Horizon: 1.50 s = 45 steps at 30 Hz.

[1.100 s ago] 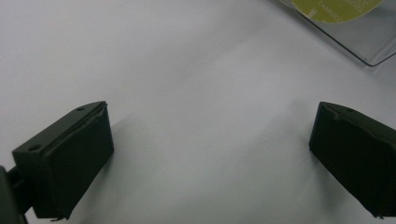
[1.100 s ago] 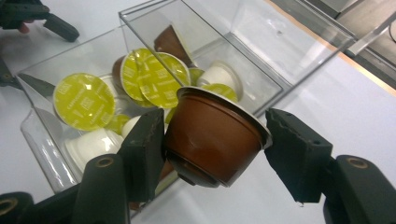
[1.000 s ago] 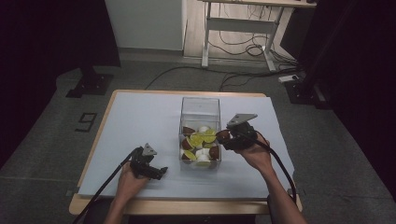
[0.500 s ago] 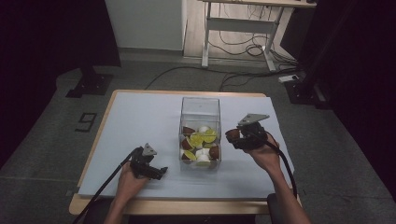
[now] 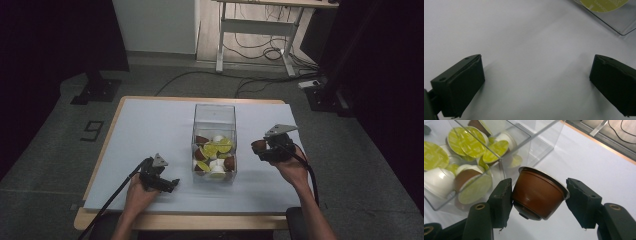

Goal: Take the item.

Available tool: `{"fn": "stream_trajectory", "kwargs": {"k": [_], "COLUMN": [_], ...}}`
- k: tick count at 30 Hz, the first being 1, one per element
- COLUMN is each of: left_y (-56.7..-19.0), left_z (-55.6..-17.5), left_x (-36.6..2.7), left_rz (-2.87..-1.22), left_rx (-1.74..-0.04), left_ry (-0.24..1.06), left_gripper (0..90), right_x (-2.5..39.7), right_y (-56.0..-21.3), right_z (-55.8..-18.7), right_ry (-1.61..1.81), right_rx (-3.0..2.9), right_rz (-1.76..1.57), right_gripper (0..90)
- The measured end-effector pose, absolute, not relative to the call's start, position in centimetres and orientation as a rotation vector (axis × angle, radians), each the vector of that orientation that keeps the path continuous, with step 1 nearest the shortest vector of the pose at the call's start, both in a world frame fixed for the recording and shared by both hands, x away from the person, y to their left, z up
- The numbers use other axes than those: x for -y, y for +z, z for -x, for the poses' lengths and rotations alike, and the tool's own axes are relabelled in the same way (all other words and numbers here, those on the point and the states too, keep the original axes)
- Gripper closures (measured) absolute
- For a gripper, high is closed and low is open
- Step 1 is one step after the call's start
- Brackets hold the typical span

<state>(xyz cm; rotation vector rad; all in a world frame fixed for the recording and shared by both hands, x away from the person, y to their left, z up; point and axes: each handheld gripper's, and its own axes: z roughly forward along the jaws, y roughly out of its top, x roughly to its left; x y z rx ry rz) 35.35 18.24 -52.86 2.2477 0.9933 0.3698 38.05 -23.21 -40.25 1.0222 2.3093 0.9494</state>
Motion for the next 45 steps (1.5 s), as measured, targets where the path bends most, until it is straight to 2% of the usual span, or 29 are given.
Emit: {"fn": "stream_trajectory", "kwargs": {"k": [15,45], "left_y": [-52.9,-52.9], "left_z": [-35.3,-35.4], "left_x": [-18.2,-18.2], "left_rz": [-2.248,-2.247], "left_rx": [-0.993,-0.994], "left_ry": [0.370,0.370], "left_gripper": [0.0,0.0], "right_x": [24.9,25.6], "right_y": [-42.3,-47.4], "right_z": [-38.0,-38.3], "right_ry": [0.921,0.847], "right_rx": [-2.288,-2.312], "right_rz": [-1.068,-1.128], "right_gripper": [39.3,39.3]}}
